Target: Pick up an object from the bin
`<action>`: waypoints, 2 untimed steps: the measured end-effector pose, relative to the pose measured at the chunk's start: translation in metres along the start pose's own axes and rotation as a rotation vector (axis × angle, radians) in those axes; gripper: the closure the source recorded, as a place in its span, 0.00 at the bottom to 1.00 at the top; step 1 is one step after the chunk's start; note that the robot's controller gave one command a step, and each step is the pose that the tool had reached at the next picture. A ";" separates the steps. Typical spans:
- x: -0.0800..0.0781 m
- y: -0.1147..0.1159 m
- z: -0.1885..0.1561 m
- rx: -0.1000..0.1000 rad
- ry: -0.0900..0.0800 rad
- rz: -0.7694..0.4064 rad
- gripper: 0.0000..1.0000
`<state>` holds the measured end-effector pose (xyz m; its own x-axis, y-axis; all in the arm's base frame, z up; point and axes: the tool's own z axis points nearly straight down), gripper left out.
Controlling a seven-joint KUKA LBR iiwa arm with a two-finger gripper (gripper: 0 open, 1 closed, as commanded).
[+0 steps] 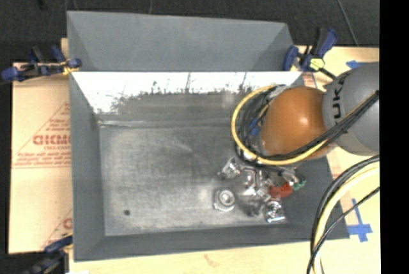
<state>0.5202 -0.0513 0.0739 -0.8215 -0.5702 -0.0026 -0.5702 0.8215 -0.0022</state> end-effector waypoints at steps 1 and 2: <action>-0.014 0.057 0.000 0.001 -0.006 0.021 0.00; -0.024 0.010 -0.005 0.002 -0.001 -0.256 0.00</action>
Offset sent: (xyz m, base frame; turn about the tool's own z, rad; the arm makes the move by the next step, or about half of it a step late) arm -0.0236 0.0523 -0.0023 0.0241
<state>0.5338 -0.0292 0.0788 -0.6506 -0.7594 -0.0029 -0.7594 0.6506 -0.0051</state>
